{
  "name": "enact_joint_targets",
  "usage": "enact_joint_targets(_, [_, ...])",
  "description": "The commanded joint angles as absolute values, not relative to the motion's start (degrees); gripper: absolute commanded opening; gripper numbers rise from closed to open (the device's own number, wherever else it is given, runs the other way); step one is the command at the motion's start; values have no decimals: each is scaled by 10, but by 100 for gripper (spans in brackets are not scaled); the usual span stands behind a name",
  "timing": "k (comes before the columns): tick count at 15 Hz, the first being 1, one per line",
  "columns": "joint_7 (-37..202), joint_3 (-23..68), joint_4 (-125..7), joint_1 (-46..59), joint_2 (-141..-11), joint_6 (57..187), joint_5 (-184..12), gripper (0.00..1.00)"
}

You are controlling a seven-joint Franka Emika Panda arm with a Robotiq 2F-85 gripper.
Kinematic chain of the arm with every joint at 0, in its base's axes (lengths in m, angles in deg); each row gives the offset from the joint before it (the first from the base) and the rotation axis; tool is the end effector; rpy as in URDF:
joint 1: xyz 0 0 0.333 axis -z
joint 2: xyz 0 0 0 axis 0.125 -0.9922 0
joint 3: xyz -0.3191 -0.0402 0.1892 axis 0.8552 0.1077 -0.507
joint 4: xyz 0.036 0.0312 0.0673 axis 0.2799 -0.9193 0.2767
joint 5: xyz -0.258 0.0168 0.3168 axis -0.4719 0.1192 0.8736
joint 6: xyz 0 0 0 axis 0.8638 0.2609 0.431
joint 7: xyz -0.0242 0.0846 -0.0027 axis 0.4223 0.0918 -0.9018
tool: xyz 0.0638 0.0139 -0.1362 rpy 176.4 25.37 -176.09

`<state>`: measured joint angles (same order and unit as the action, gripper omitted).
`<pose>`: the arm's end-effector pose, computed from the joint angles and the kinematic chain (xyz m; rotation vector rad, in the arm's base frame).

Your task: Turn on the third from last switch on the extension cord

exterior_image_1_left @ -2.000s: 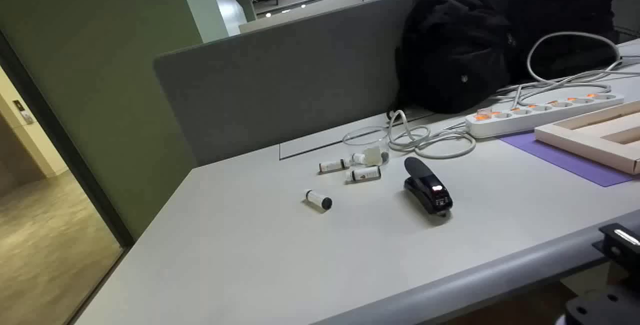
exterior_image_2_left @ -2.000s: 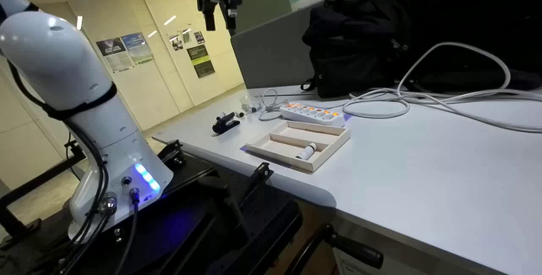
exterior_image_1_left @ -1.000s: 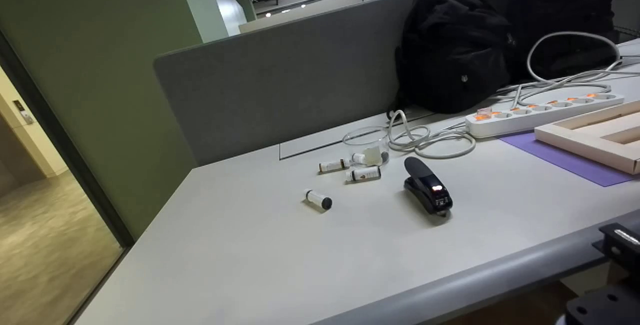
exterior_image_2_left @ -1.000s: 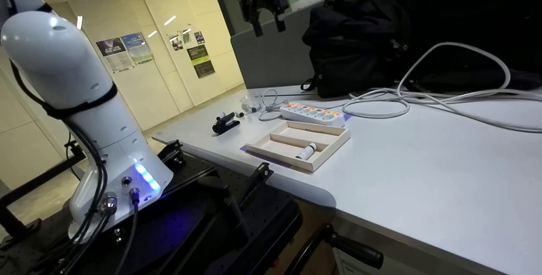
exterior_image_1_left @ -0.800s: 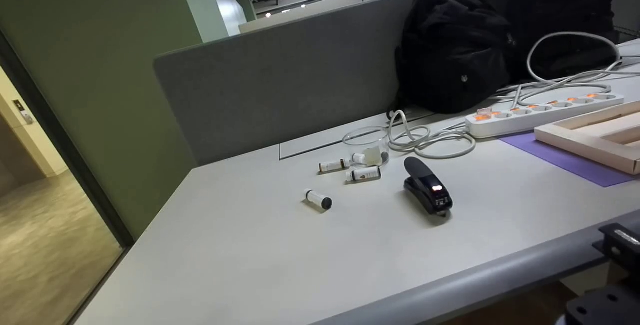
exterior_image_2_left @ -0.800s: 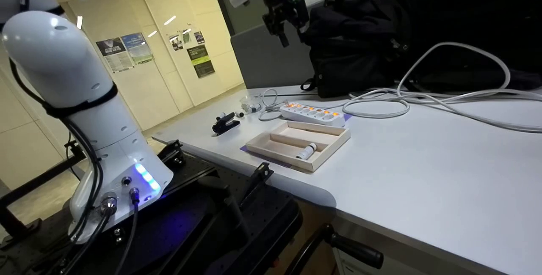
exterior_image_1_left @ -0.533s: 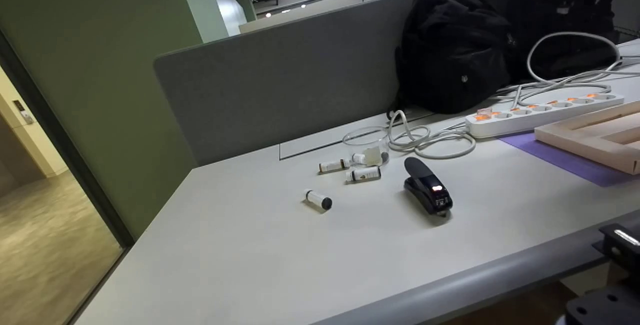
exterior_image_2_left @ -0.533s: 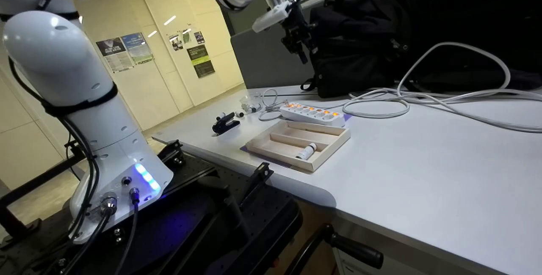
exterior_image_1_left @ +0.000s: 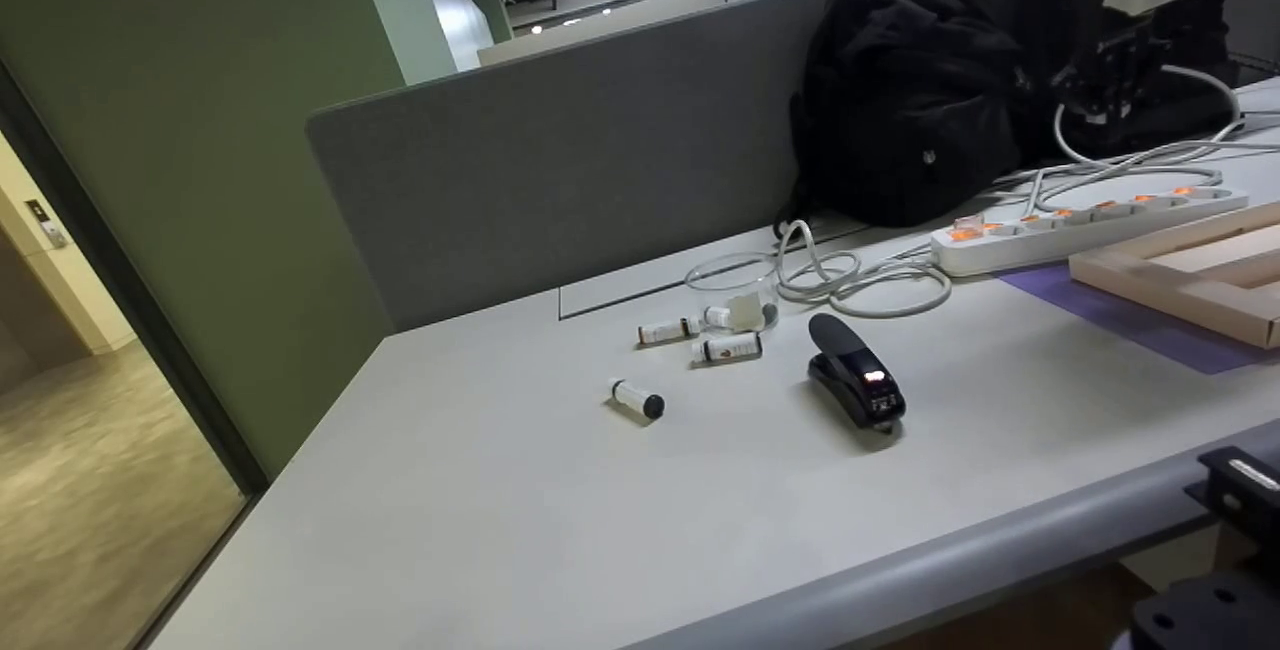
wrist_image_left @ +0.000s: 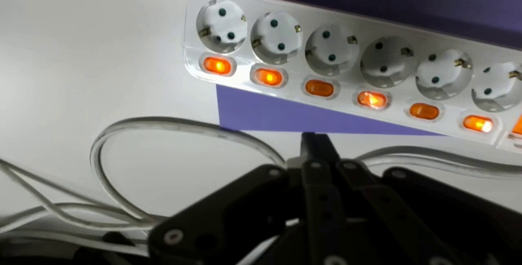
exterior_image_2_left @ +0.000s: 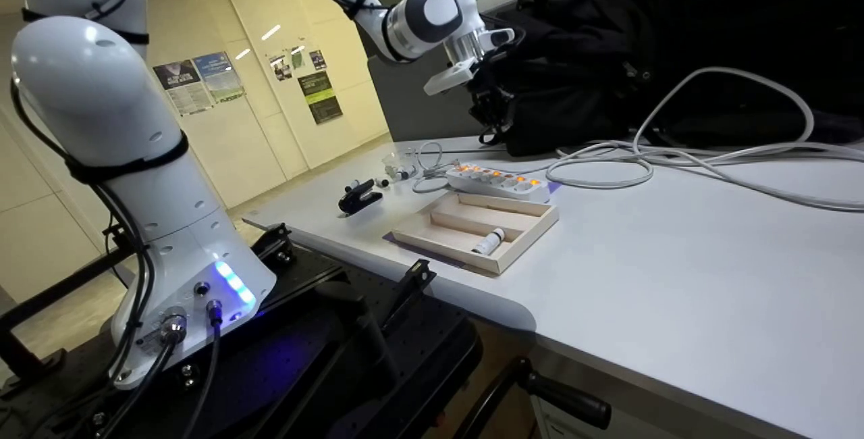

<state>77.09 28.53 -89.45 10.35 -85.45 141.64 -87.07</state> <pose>0.6017 -0.1377 0.1939 3.0149 -0.1840 0.1250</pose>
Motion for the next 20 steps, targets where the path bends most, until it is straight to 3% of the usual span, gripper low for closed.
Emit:
enact_joint_targets(1, [811, 296, -852, 103, -893, 1370, -883, 0])
enact_joint_targets(20, [738, 236, -788, 160, -977, 1345, -837, 0])
